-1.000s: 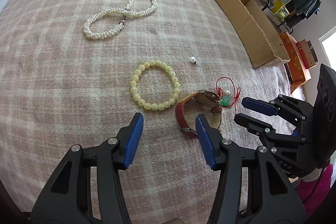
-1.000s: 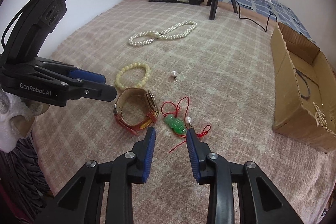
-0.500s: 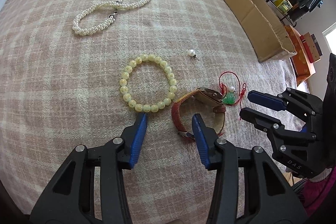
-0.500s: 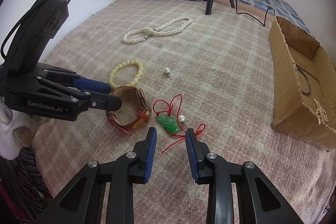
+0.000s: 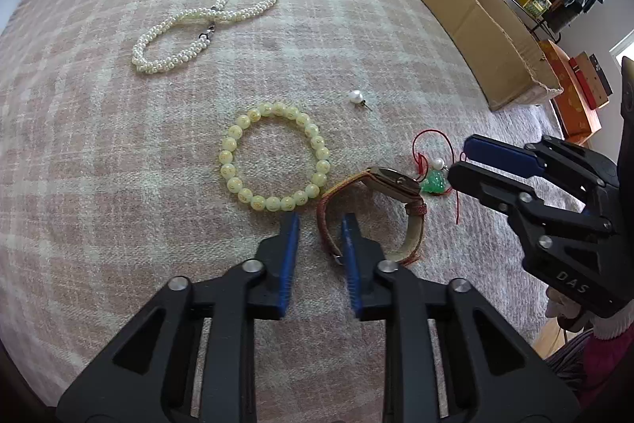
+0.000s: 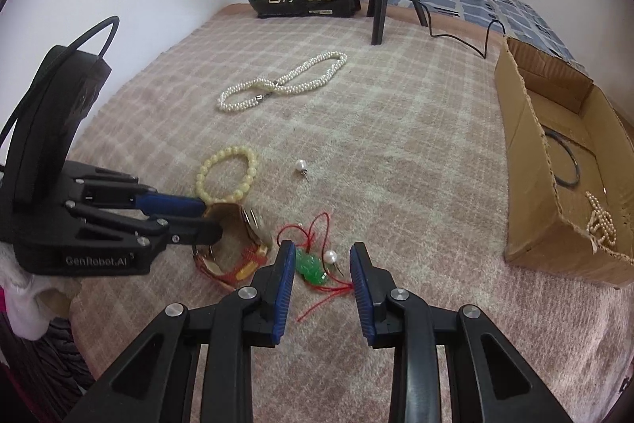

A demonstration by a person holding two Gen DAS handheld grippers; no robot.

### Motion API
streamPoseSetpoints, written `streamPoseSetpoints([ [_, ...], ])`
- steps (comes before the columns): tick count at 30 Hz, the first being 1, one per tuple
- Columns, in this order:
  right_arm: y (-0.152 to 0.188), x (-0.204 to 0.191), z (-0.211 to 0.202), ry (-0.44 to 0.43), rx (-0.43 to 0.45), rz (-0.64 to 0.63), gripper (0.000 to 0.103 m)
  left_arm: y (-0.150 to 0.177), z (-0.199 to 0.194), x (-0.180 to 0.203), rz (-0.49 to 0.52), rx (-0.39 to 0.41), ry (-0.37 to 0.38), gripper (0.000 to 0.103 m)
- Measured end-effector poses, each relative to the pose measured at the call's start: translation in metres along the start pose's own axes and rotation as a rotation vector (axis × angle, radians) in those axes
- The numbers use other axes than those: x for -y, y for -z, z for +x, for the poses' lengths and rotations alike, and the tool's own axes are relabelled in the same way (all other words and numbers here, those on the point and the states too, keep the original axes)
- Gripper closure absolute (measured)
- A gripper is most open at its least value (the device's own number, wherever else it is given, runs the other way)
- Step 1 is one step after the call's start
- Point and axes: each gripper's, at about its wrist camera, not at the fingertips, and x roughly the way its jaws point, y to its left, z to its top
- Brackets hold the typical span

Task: Organize jewelry
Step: 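Grasp brown leather watch with left tool while right grasps red-string jade pendant, then carry watch with left tool while right carries pendant to box and releases it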

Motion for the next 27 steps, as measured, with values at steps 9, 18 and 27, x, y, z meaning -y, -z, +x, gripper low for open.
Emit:
streamPoseSetpoints([
  [9,-0.006,-0.004,0.018,0.008,-0.028,-0.015,0.090,0.001,0.002,0.004,0.024,0.006,-0.010,0.096],
  [18,-0.010,-0.003,0.005,0.027,0.017,-0.001,0.103,0.002,-0.002,0.003,0.023,0.013,-0.001,0.098],
  [27,-0.018,-0.016,-0.024,0.050,0.095,-0.022,0.103,0.006,-0.016,0.001,0.025,0.041,-0.006,0.100],
])
